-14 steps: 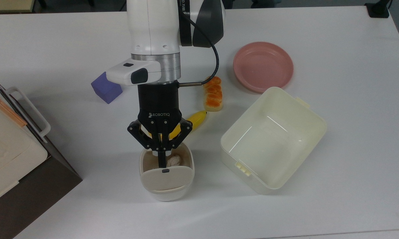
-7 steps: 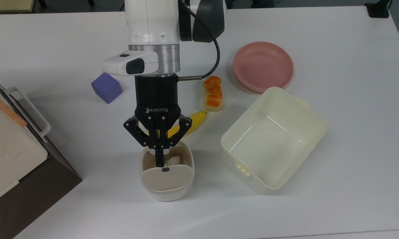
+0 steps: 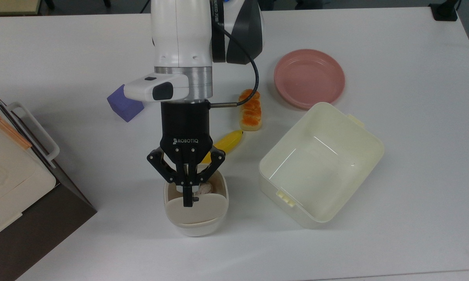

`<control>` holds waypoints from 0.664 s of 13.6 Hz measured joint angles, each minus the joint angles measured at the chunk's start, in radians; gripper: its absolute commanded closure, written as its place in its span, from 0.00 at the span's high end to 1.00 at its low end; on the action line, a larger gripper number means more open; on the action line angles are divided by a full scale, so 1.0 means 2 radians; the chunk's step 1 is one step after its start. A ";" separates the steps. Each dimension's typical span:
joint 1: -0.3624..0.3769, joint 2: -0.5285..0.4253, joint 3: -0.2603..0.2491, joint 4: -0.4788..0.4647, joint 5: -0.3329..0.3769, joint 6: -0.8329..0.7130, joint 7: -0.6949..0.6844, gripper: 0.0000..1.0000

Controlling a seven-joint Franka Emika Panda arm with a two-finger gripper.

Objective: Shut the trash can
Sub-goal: 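Push the hinged lid down toward the can's rim with the gripper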

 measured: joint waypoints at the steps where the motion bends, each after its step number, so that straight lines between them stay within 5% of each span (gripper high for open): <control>1: 0.000 0.004 0.000 0.000 0.000 0.006 0.000 0.00; 9: 0.002 0.008 0.000 0.000 -0.011 -0.011 0.000 0.00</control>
